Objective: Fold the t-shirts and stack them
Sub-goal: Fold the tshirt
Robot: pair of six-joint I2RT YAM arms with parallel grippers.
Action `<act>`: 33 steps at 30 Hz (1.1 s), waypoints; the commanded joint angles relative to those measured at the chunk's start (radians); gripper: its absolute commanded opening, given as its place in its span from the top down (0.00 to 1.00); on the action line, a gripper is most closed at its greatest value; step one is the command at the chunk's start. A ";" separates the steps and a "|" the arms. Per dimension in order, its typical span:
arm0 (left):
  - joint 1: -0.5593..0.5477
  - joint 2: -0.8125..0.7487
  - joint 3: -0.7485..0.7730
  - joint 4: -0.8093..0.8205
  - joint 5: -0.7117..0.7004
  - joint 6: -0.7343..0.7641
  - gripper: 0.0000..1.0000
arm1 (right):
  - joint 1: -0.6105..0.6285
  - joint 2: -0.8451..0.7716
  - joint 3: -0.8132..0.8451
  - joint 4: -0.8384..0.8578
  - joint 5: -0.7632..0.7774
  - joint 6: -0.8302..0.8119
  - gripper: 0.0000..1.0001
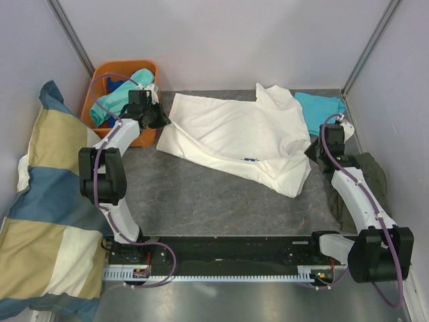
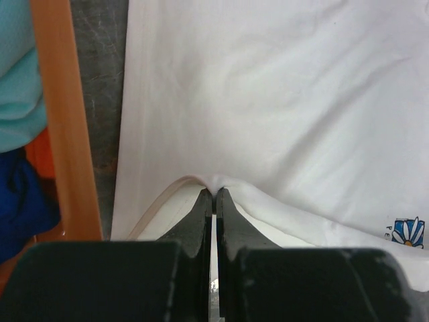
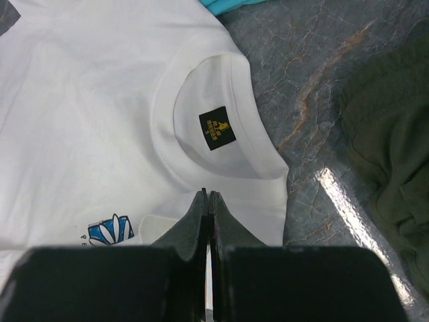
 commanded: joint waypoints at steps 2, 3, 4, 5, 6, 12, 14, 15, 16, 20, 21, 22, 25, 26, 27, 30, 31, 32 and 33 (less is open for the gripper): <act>0.020 0.084 0.047 0.047 -0.016 -0.008 0.98 | -0.002 0.027 0.066 0.059 0.063 -0.006 1.00; 0.020 0.090 0.052 0.047 -0.016 -0.008 0.98 | -0.003 0.032 0.069 0.059 0.063 -0.008 1.00; 0.020 0.096 0.056 0.039 -0.016 -0.008 0.98 | -0.003 0.035 0.072 0.059 0.063 -0.008 1.00; 0.020 0.104 0.058 0.036 -0.019 -0.008 0.98 | -0.003 0.039 0.072 0.059 0.061 -0.008 1.00; 0.020 0.107 0.059 0.030 -0.025 -0.005 0.98 | -0.003 0.039 0.074 0.061 0.061 -0.010 1.00; 0.020 0.107 0.059 -0.056 -0.167 0.013 0.98 | -0.010 0.036 0.061 0.058 0.093 -0.019 1.00; 0.020 0.104 0.056 -0.079 -0.205 0.018 0.98 | -0.014 0.036 0.058 0.053 0.110 -0.025 1.00; 0.020 0.101 0.056 -0.090 -0.214 0.021 0.98 | -0.022 0.036 0.058 0.048 0.115 -0.026 1.00; 0.020 0.099 0.055 -0.097 -0.223 0.024 0.98 | -0.026 0.036 0.060 0.044 0.120 -0.033 1.00; 0.020 0.075 0.023 -0.128 -0.263 0.047 0.98 | -0.033 0.025 0.054 0.035 0.135 -0.046 1.00; 0.020 0.072 0.013 -0.131 -0.269 0.053 0.98 | -0.060 0.024 0.049 0.036 0.135 -0.046 1.00; 0.020 0.066 0.000 -0.133 -0.276 0.058 0.98 | -0.062 0.022 0.045 0.036 0.133 -0.048 1.00; 0.020 0.069 -0.011 -0.137 -0.311 0.067 0.98 | -0.072 0.025 0.037 0.036 0.123 -0.049 1.00; 0.020 0.073 -0.011 -0.137 -0.312 0.067 0.98 | -0.074 0.027 0.037 0.036 0.124 -0.052 1.00; 0.020 0.078 -0.008 -0.142 -0.314 0.065 0.98 | -0.074 0.027 0.035 0.036 0.120 -0.051 1.00; 0.020 0.095 0.004 -0.142 -0.319 0.065 0.98 | -0.077 0.025 0.034 0.039 0.115 -0.051 1.00; 0.020 0.098 0.007 -0.143 -0.319 0.064 0.98 | -0.077 0.024 0.034 0.041 0.115 -0.051 1.00; 0.020 0.104 0.010 -0.143 -0.319 0.062 0.98 | -0.077 0.024 0.034 0.041 0.117 -0.052 1.00; 0.020 0.107 0.018 -0.143 -0.317 0.064 0.98 | -0.079 0.025 0.034 0.041 0.115 -0.053 1.00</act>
